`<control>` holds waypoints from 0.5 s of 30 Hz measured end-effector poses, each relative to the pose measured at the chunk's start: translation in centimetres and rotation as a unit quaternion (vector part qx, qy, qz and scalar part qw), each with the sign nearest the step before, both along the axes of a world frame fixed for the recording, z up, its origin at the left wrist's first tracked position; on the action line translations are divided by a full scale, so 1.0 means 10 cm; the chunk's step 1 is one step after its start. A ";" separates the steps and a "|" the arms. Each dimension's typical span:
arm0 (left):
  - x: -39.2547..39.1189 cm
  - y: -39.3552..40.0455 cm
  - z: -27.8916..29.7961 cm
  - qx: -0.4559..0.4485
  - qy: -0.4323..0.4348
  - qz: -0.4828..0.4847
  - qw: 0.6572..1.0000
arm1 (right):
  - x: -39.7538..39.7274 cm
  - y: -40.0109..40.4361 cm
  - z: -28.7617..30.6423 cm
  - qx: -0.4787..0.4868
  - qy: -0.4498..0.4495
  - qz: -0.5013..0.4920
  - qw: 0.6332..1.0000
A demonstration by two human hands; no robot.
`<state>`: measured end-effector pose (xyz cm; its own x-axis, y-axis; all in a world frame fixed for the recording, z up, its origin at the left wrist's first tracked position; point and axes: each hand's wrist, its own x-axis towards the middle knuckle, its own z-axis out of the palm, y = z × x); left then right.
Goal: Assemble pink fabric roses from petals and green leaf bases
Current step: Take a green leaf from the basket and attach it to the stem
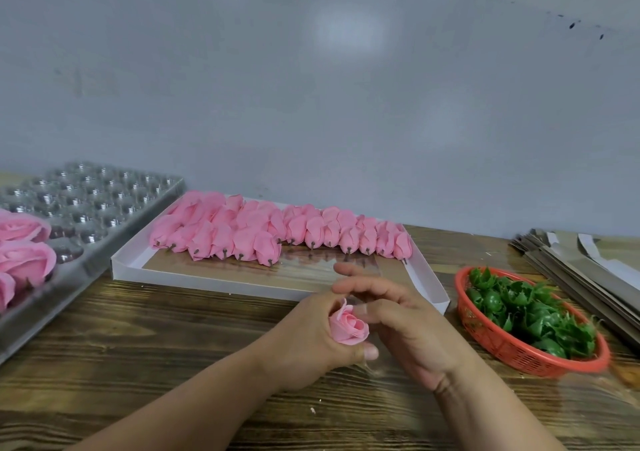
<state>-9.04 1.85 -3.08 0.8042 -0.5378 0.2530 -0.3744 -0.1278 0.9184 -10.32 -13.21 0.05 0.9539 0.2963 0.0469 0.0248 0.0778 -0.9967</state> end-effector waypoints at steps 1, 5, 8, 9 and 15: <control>0.00 0.00 0.00 -0.002 0.001 -0.003 1.000 | 0.00 -0.01 0.01 -0.016 -0.015 0.009 1.000; 0.02 0.04 0.01 -0.023 0.002 -0.016 1.000 | -0.02 -0.01 0.00 -0.033 -0.047 0.033 0.998; 0.02 0.04 0.01 -0.020 0.004 -0.011 1.000 | 0.00 -0.02 -0.03 -0.028 -0.042 0.018 0.999; 0.02 0.04 0.01 -0.014 0.002 -0.011 1.000 | -0.01 -0.02 -0.02 -0.036 -0.044 0.024 0.998; 0.02 0.03 -0.01 0.012 0.000 -0.012 1.000 | -0.01 0.00 -0.01 -0.036 -0.039 0.025 0.998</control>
